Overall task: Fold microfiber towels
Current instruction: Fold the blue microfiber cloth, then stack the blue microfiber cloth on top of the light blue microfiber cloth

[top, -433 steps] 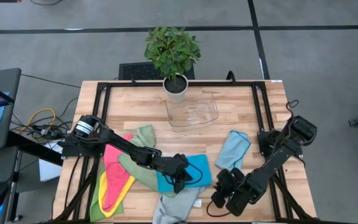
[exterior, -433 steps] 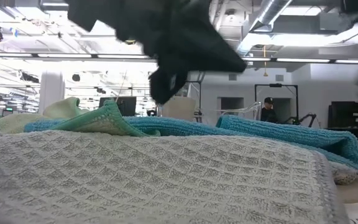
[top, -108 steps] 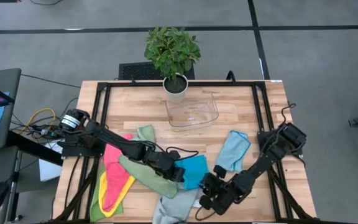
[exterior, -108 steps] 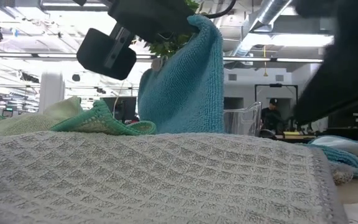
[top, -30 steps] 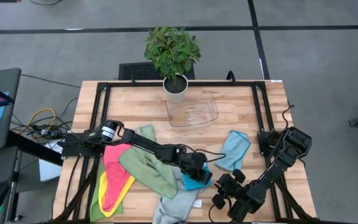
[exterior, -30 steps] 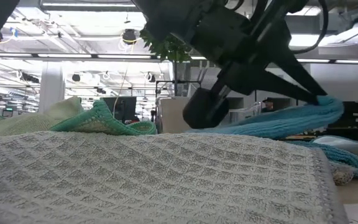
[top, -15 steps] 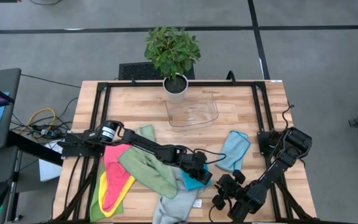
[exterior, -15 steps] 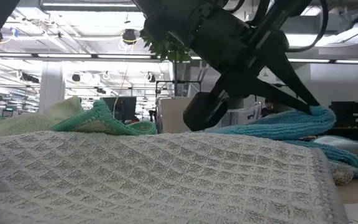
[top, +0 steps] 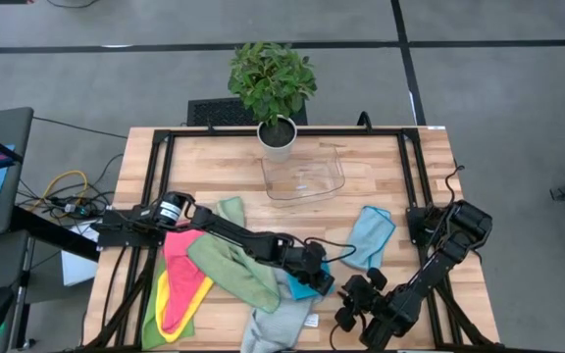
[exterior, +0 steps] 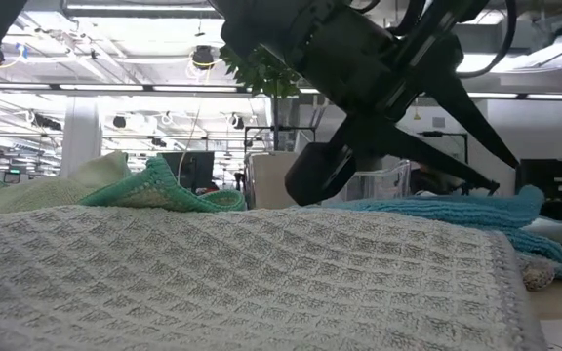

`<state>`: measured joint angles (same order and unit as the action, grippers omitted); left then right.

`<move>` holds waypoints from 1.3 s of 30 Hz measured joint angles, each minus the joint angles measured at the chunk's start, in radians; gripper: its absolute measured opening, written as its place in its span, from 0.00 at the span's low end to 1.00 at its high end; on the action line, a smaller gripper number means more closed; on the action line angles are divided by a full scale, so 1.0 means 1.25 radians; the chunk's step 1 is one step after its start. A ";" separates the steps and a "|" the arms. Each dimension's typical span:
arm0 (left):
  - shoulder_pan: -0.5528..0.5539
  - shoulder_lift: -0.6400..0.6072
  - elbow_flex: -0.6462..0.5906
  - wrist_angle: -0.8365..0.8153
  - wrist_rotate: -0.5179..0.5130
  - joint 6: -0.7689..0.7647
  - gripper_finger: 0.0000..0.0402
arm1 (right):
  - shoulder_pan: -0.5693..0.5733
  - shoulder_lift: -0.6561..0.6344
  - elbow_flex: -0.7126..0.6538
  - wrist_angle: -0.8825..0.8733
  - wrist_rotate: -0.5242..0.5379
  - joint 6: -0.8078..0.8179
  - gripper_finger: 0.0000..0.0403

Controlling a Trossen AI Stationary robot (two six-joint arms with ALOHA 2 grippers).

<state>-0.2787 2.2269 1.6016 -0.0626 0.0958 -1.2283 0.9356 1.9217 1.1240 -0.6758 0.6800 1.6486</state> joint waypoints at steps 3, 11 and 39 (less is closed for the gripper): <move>0.000 0.000 0.000 0.000 -0.004 -0.002 0.18 | 0.000 0.000 0.000 0.002 0.000 0.000 0.33; 0.028 -0.016 -0.001 0.003 0.086 0.007 0.29 | 0.006 -0.016 0.000 0.018 0.041 -0.006 0.35; -0.042 -0.247 -0.250 -0.032 -0.170 0.135 0.02 | -0.157 -0.061 -0.156 0.347 -0.017 -0.251 0.32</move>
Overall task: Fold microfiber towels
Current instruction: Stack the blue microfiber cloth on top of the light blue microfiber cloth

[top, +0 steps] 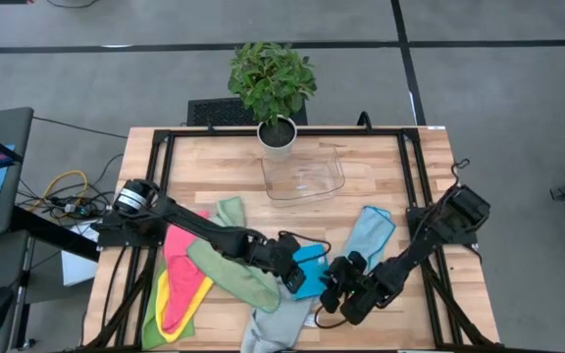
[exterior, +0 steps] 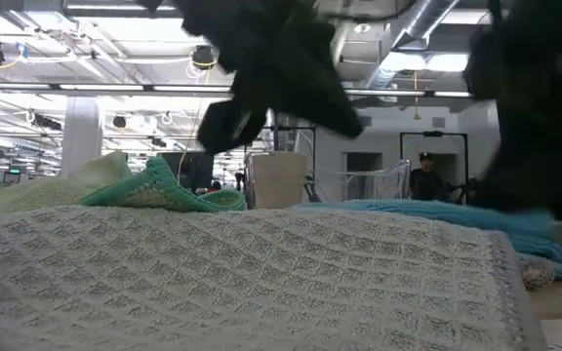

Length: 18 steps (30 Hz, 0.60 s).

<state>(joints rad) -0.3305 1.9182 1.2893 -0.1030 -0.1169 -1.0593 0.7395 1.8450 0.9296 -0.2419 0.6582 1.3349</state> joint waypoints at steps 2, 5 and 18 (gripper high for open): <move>0.000 0.001 -0.027 0.020 -0.001 -0.018 0.01 | 0.005 0.014 -0.018 0.017 -0.025 0.035 0.32; 0.000 0.001 -0.057 0.031 -0.016 -0.024 0.01 | 0.023 0.020 -0.017 0.015 -0.025 0.053 0.32; 0.011 -0.041 -0.081 0.038 0.030 -0.136 0.02 | 0.041 -0.136 -0.018 -0.106 -0.044 0.144 0.33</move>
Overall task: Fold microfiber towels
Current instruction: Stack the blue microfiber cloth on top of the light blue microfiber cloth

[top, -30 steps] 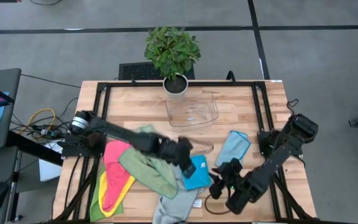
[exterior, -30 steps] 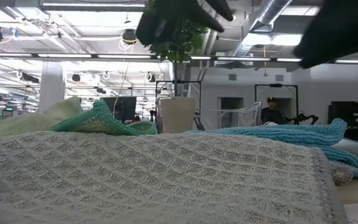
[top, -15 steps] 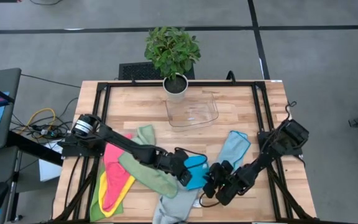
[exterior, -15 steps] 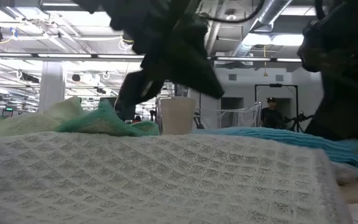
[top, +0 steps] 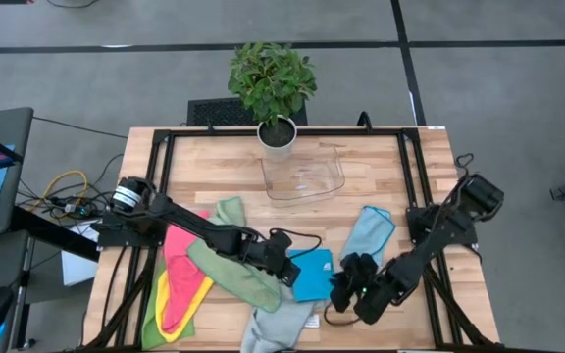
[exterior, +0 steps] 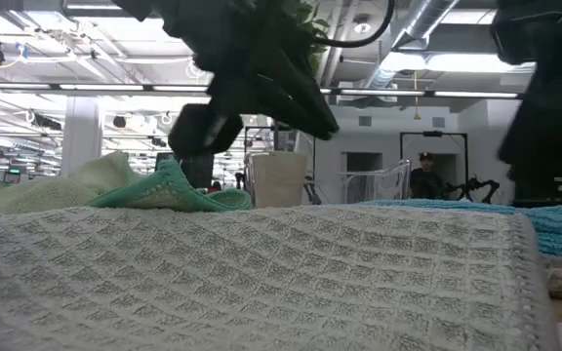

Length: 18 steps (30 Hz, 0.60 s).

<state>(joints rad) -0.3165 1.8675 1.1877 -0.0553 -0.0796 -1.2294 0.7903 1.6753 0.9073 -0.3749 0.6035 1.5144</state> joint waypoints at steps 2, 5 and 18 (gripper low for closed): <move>0.006 -0.011 0.001 -0.016 0.046 0.001 0.06 | -0.006 -0.026 0.000 -0.045 -0.051 0.030 0.37; 0.024 -0.023 0.000 -0.031 0.110 0.029 0.17 | -0.006 -0.055 -0.001 -0.077 -0.123 0.060 0.46; 0.051 -0.027 0.001 -0.082 0.132 -0.121 0.69 | -0.045 -0.037 0.000 -0.098 -0.258 0.108 0.60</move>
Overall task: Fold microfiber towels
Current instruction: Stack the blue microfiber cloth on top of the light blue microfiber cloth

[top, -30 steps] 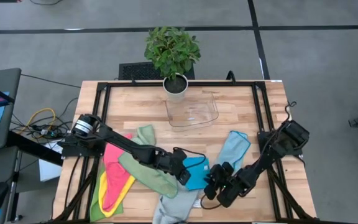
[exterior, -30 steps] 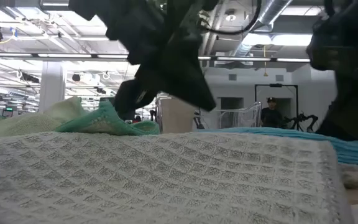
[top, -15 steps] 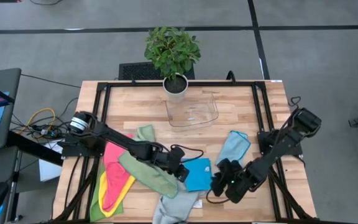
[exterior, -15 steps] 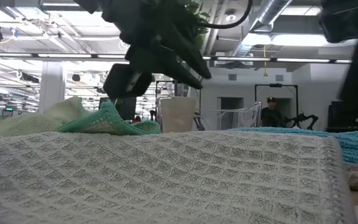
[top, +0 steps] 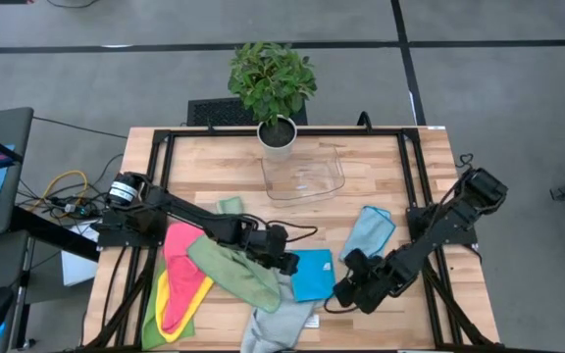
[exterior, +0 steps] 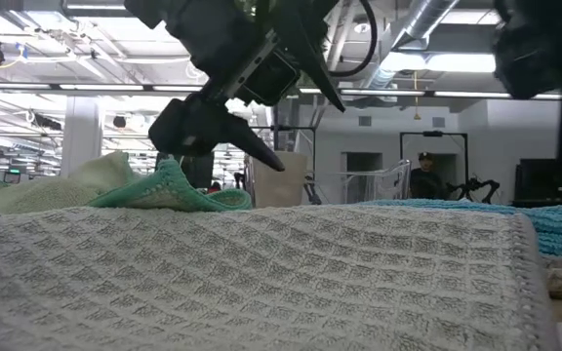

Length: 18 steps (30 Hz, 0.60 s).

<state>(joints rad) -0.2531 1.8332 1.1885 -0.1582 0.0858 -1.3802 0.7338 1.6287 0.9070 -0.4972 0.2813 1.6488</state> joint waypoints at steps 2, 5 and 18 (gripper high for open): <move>-0.003 0.000 0.000 0.000 -0.023 -0.015 0.70 | -0.014 0.013 0.000 0.018 -0.002 -0.013 0.60; -0.003 0.000 0.000 0.005 -0.045 -0.026 0.70 | -0.033 0.033 0.000 0.018 0.004 -0.020 0.60; -0.039 0.066 0.000 0.058 -0.090 -0.144 0.69 | -0.074 0.091 0.000 0.090 -0.015 -0.062 0.60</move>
<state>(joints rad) -0.3022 1.9155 1.1881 -0.0862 -0.0266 -1.5597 0.6407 1.7420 0.9073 -0.3849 0.2627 1.5707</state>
